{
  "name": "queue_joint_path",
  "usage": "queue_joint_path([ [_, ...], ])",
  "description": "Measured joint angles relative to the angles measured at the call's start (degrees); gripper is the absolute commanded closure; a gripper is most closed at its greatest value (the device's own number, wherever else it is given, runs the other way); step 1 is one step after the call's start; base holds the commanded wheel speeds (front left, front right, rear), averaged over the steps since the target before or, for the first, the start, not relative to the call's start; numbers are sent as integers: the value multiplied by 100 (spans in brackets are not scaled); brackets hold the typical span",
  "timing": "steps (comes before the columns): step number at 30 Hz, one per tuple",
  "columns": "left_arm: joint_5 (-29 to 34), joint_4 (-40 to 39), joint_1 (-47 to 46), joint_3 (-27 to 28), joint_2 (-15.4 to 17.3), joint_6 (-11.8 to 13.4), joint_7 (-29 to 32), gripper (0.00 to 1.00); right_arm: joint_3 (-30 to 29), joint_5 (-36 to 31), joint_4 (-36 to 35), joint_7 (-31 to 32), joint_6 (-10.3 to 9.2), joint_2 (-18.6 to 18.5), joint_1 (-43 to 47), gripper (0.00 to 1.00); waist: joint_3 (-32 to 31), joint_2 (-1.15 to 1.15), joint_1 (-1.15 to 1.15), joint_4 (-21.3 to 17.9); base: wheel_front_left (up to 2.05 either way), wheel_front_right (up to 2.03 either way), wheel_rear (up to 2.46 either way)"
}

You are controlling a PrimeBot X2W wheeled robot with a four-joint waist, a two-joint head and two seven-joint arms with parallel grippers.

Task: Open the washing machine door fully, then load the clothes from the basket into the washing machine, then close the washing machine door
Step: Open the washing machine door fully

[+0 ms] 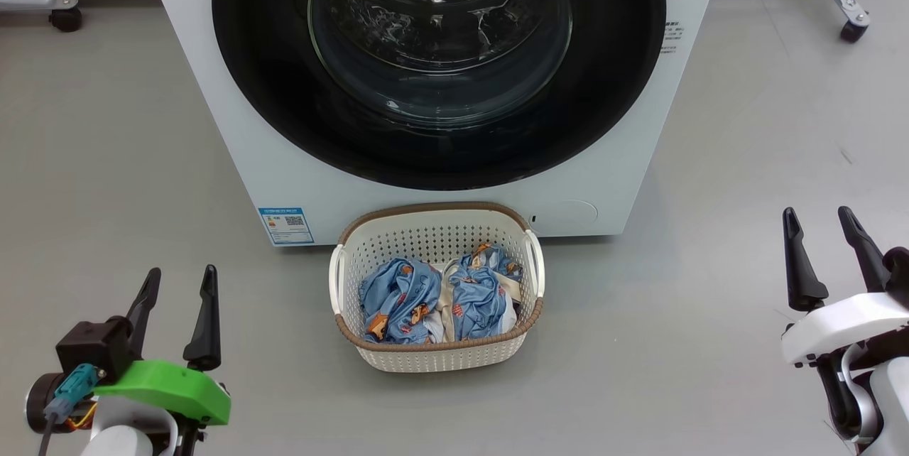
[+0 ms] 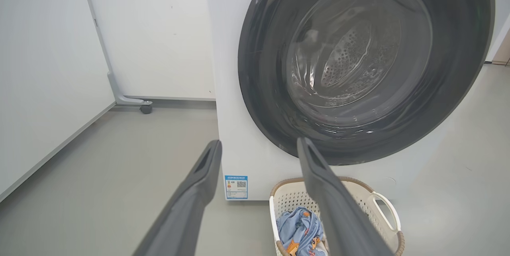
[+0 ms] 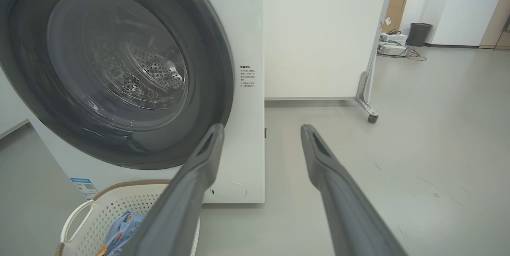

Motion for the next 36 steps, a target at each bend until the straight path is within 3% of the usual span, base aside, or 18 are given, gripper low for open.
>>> queue_joint_path([
  [18,51,8,-7,26,-4,-1,0,0,-13,0,36,0,-1,-9,-2,0,60,0,0,14,30,30,-60],
  [36,24,-45,-76,170,-76,-8,-1,0,-33,0,37,-1,-12,-12,-3,0,145,0,0,30,72,72,-144],
])
